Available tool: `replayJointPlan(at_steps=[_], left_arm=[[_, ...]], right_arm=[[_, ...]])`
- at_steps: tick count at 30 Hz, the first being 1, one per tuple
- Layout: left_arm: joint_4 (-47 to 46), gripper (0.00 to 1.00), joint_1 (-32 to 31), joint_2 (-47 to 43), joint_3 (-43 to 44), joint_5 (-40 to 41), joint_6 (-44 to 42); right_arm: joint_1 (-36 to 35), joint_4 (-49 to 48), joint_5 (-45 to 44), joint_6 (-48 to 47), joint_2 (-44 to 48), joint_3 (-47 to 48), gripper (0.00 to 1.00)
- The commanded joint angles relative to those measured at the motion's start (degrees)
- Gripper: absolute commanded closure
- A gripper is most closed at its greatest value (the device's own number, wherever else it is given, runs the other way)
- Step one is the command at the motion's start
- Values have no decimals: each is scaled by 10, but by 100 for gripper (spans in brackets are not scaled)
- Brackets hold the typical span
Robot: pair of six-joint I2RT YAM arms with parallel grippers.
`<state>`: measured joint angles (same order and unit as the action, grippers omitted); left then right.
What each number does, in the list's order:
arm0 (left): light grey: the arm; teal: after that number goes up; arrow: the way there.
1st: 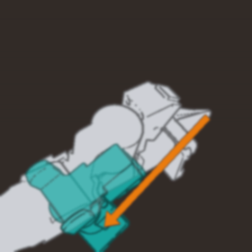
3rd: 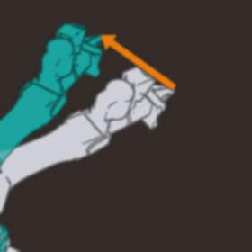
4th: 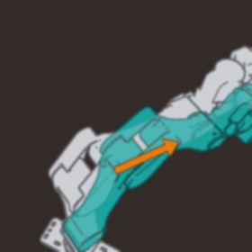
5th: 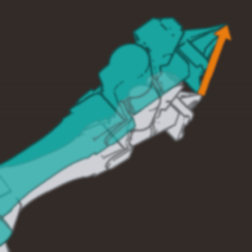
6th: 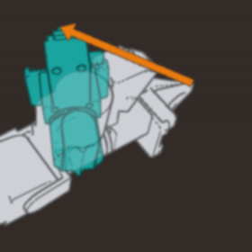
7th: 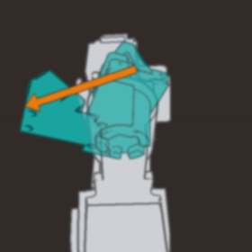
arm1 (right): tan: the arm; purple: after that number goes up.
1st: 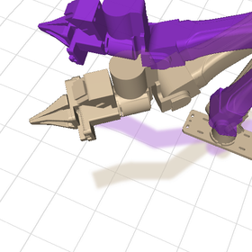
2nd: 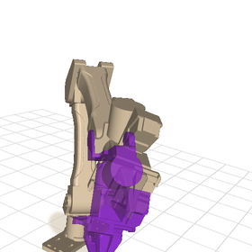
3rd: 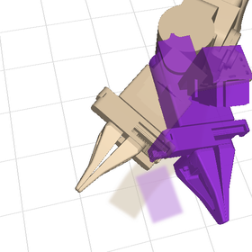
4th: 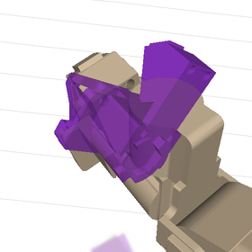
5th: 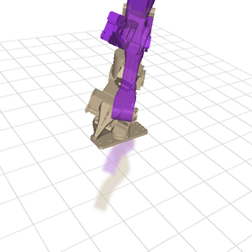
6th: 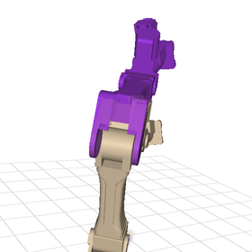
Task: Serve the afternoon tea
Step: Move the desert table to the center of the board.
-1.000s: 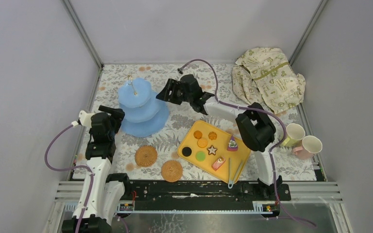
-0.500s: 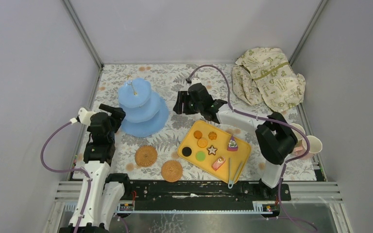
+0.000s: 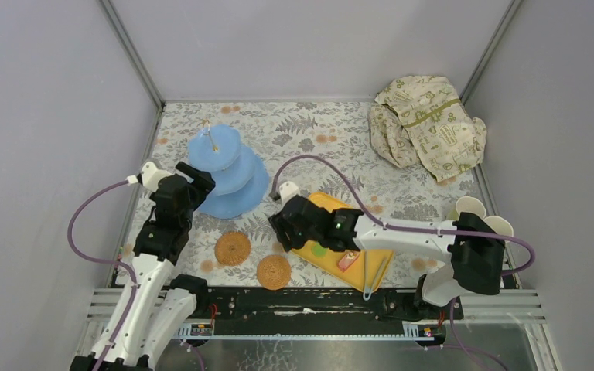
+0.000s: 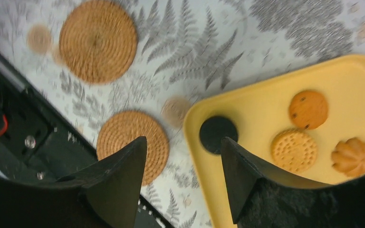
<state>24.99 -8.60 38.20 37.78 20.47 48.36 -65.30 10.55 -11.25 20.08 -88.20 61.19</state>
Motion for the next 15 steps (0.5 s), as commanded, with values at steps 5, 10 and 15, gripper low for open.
replayJointPlan(at_steps=[5,10,15], left_arm=[[48,19,-95,24,36,76,-30],[54,19,-130,25,25,95,-16],[54,19,-144,26,27,105,-15]], right_arm=[[-85,33,-58,22,11,-45,34],[-110,18,-48,40,-35,-46,34],[-119,4,-41,57,-68,-35,35]])
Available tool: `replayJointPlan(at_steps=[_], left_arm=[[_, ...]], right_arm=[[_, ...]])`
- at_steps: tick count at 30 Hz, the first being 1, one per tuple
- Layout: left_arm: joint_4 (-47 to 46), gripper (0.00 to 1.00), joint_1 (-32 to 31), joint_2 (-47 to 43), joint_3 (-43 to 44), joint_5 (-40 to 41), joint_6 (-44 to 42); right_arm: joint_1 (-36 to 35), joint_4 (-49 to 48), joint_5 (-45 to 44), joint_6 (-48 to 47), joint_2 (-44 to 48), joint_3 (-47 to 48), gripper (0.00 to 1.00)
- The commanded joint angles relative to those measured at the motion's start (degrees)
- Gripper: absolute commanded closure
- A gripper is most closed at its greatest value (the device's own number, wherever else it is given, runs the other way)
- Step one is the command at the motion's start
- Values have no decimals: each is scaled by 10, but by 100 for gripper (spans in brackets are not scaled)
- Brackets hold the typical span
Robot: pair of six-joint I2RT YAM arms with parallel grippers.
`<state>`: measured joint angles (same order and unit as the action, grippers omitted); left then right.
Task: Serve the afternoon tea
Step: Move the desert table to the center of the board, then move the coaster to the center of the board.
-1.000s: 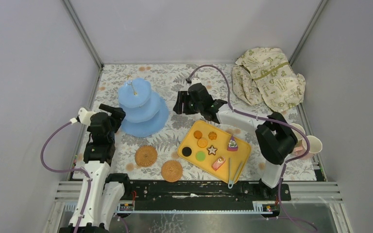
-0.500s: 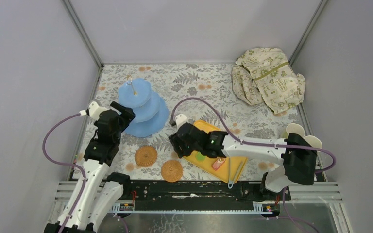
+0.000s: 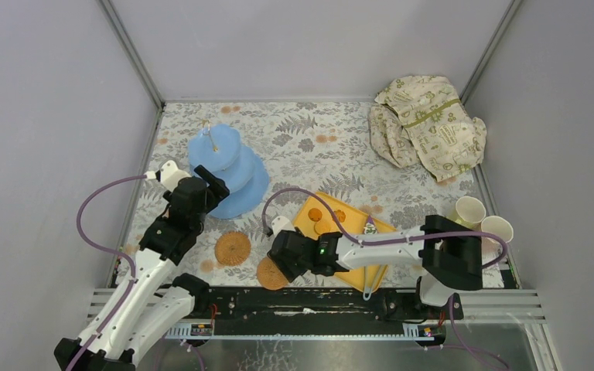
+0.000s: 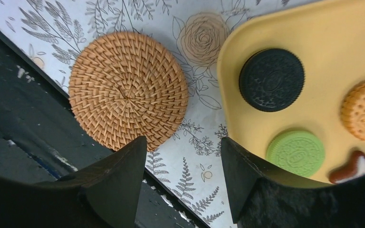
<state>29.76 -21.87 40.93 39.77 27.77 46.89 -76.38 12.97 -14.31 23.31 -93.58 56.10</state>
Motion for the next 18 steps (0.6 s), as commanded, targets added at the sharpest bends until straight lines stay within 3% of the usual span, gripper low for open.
replayJointPlan(at_steps=[1,18], left_arm=[[6,19,-13,-1,9,34,-2],[6,19,-25,-32,4,47,-9]], right_arm=[[-9,-20,-11,29,-22,18,35],[12,-84,55,96,-82,25,42]])
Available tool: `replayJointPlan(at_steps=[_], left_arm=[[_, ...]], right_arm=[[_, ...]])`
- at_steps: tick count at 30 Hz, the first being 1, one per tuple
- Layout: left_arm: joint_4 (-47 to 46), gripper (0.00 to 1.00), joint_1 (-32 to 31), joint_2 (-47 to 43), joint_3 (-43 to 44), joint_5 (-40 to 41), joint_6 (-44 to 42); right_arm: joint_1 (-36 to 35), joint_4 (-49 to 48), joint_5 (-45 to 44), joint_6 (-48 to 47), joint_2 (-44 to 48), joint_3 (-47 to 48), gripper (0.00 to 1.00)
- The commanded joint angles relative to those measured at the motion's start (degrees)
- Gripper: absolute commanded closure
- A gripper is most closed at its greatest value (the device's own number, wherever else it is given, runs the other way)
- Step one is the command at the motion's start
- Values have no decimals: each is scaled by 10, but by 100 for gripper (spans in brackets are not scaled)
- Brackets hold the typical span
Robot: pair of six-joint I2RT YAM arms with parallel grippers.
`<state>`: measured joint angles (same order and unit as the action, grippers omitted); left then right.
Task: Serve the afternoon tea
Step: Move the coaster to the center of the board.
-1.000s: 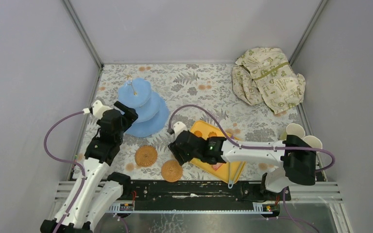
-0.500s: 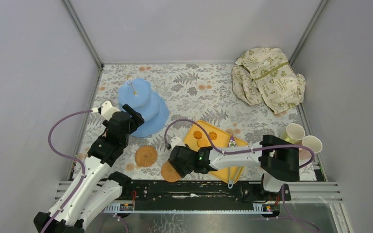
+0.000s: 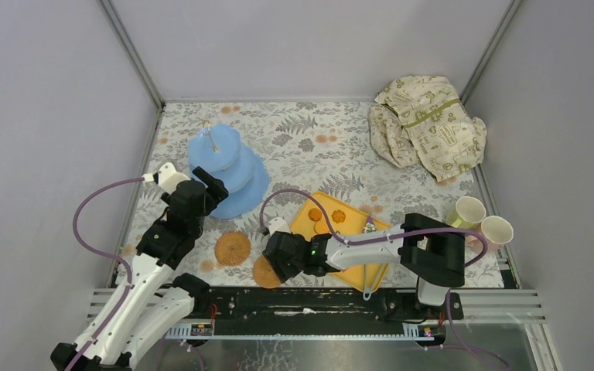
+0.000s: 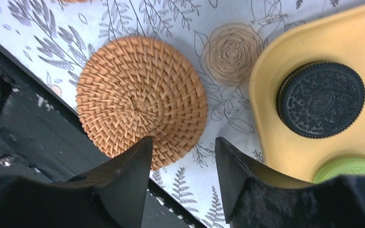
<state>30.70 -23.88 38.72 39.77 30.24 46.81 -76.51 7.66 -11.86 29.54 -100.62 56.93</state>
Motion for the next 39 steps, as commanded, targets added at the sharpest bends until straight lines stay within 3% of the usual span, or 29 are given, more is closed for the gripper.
replayJointPlan(at_steps=[1,10,15,18,21,27,30,33,39], left_arm=[[-4,19,-6,-12,4,23,-8],[-3,19,-5,-20,1,23,-5],[-1,19,-6,-28,2,24,-5],[0,19,-6,-29,3,24,-4],[2,19,-6,-28,4,24,-1],[6,19,-6,-29,9,29,-2],[9,19,-6,-25,14,35,-3],[9,18,-6,-23,13,37,1],[11,18,-6,-24,14,44,8]], right_arm=[[17,-35,35,40,-15,15,44],[39,-47,62,48,-77,35,58],[39,-46,65,49,-90,38,75],[39,-40,59,47,-94,42,93],[40,-31,47,38,-97,51,100],[41,-5,-10,-7,-81,79,96],[41,-1,-47,-37,-54,82,73],[41,-3,-76,-60,-28,80,62],[36,-17,-73,-90,16,61,61]])
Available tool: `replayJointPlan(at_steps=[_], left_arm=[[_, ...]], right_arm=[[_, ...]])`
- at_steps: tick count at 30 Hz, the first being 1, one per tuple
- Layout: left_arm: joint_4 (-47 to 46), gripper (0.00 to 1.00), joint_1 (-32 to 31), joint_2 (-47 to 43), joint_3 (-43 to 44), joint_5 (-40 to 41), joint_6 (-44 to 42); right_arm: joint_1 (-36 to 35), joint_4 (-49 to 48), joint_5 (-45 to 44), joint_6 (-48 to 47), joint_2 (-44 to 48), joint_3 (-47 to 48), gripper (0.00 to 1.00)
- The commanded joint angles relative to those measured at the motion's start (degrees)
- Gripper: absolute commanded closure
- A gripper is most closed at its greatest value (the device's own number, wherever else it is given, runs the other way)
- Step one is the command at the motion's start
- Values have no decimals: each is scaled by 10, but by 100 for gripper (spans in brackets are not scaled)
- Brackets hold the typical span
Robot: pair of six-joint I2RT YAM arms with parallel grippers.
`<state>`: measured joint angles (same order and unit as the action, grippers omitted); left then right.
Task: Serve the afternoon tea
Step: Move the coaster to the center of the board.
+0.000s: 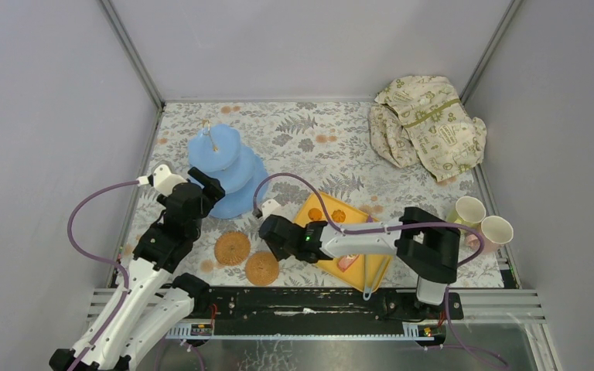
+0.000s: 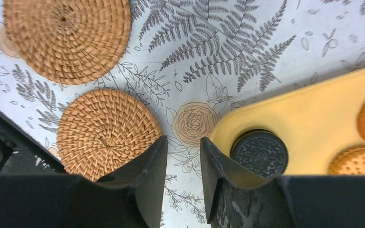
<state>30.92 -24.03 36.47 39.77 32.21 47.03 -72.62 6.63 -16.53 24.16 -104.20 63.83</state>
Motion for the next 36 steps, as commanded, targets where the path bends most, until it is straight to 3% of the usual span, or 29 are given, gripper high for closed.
replayJointPlan(at_steps=[1,8,16,25,36], left_arm=[[9,18,-4,-2,15,26,6],[12,18,-4,1,24,33,5],[27,17,-4,-25,24,73,47],[55,18,-4,-53,28,135,121],[61,19,-4,-65,27,148,134]], right_arm=[[-6,-11,-18,-42,59,-10,61],[-34,1,83,-61,69,-2,66],[-55,-25,150,-30,42,-10,89],[-57,-54,172,-23,-16,6,94],[-32,-57,138,-24,-65,21,97]])
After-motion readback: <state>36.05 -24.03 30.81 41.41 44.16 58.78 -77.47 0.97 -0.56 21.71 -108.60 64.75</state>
